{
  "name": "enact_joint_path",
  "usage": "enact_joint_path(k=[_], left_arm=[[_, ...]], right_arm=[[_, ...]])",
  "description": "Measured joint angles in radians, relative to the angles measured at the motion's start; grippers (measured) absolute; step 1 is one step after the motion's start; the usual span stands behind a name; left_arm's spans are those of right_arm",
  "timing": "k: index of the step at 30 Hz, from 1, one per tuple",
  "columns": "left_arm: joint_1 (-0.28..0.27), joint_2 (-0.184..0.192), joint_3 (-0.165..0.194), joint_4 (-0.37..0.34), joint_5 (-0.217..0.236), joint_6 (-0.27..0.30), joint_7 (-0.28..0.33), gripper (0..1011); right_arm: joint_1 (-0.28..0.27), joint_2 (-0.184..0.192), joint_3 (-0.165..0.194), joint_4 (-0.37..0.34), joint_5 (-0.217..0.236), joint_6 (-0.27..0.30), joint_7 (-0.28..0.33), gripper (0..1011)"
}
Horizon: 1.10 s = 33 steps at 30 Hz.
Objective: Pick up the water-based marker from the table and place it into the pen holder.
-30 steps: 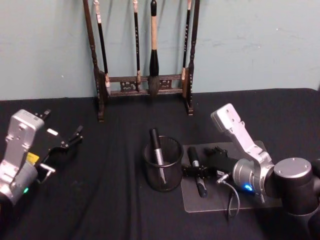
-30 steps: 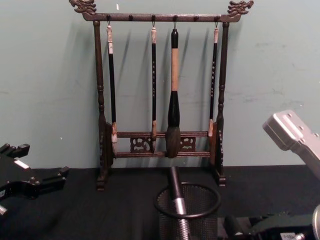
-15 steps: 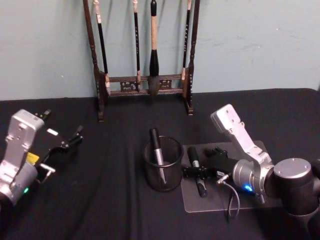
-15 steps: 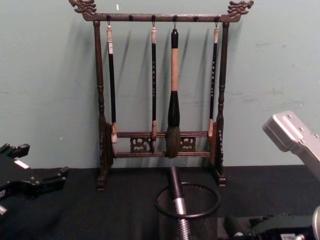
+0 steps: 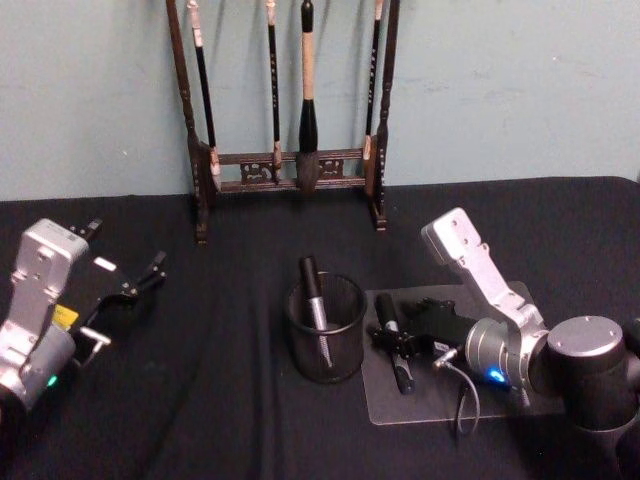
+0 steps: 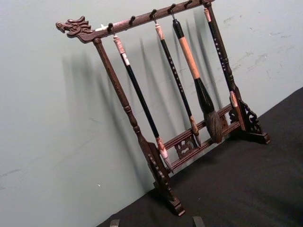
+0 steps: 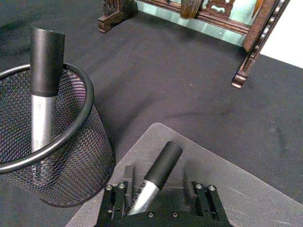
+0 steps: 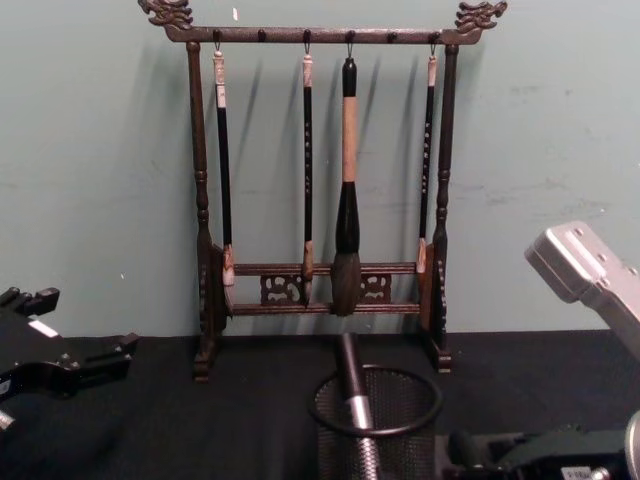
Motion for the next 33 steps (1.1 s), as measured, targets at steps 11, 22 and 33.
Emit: enact_joint_path(k=[11,22,33], left_arm=[[0.0,0.0,0.0,0.0,0.0,0.0,0.0,1001],[0.0,0.0,0.0,0.0,0.0,0.0,0.0,1001],[0.0,0.0,0.0,0.0,0.0,0.0,0.0,1001]], right_arm=[[0.0,0.0,0.0,0.0,0.001,-0.001,0.0,338],[0.0,0.0,0.0,0.0,0.001,-0.001,0.0,239],[-0.009,0.0,0.022,-0.014,0.026,-0.028,0.01,239]])
